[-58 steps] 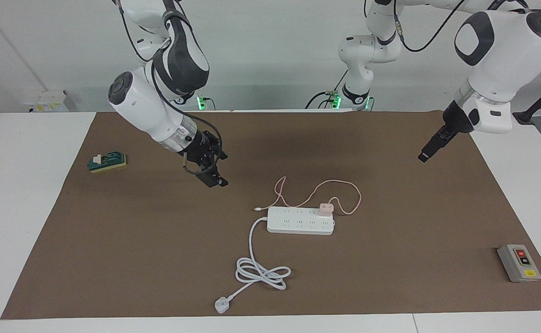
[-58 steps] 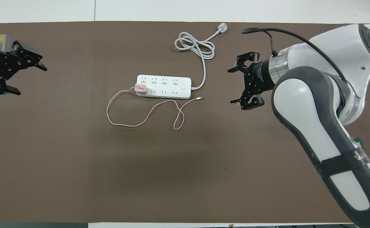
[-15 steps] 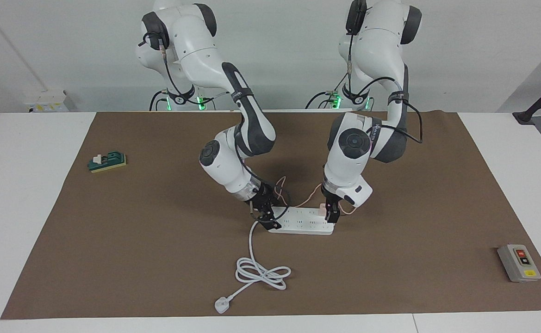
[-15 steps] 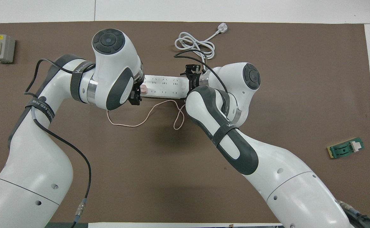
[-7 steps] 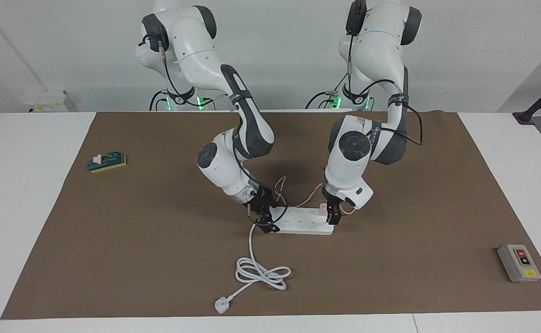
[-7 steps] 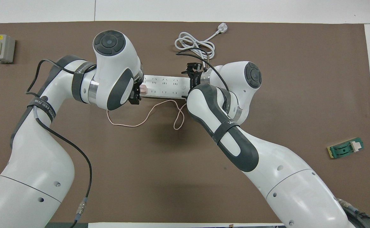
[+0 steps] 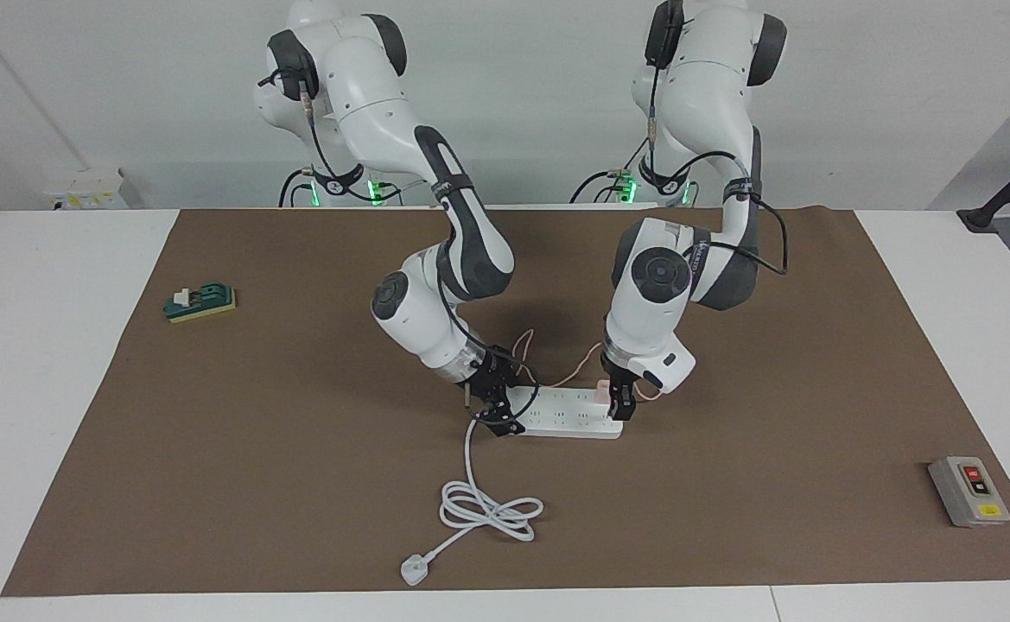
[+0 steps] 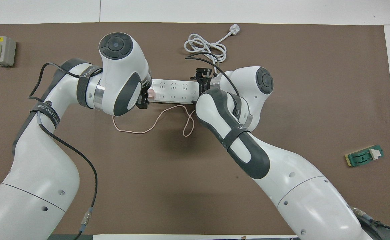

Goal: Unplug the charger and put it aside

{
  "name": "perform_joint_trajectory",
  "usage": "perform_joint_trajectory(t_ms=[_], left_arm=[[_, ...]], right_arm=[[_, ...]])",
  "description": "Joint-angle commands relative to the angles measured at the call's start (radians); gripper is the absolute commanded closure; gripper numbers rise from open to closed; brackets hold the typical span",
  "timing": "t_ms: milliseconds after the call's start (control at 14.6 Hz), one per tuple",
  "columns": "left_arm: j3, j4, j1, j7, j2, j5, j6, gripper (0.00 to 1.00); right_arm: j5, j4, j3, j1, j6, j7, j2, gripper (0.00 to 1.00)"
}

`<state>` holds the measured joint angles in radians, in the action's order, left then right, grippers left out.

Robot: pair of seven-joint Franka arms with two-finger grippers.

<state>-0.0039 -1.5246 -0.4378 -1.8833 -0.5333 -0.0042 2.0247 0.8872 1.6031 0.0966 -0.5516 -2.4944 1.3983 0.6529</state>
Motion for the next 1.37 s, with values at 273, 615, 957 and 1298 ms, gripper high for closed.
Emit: perform_joint_trajectory(t_ms=[273, 615, 957, 1298], left_arm=[[0.002, -0.008, -0.001, -0.002, -0.010, 0.018, 0.026, 0.16], [0.002, -0.008, -0.001, 0.000, -0.011, 0.018, 0.026, 0.13], [0.002, -0.009, -0.001, 0.000, -0.014, 0.020, 0.026, 0.09], [0.002, -0.011, -0.004, -0.002, -0.014, 0.018, 0.025, 0.07]], right_arm=[[0.052, -0.077, -0.008, 0.016, 0.075, 0.002, 0.027, 0.00], [0.039, -0.081, -0.008, 0.013, 0.069, -0.001, 0.027, 0.00], [0.038, -0.075, -0.008, 0.004, 0.068, -0.004, 0.028, 0.00], [0.038, -0.063, -0.008, 0.002, 0.057, -0.044, 0.034, 0.00]])
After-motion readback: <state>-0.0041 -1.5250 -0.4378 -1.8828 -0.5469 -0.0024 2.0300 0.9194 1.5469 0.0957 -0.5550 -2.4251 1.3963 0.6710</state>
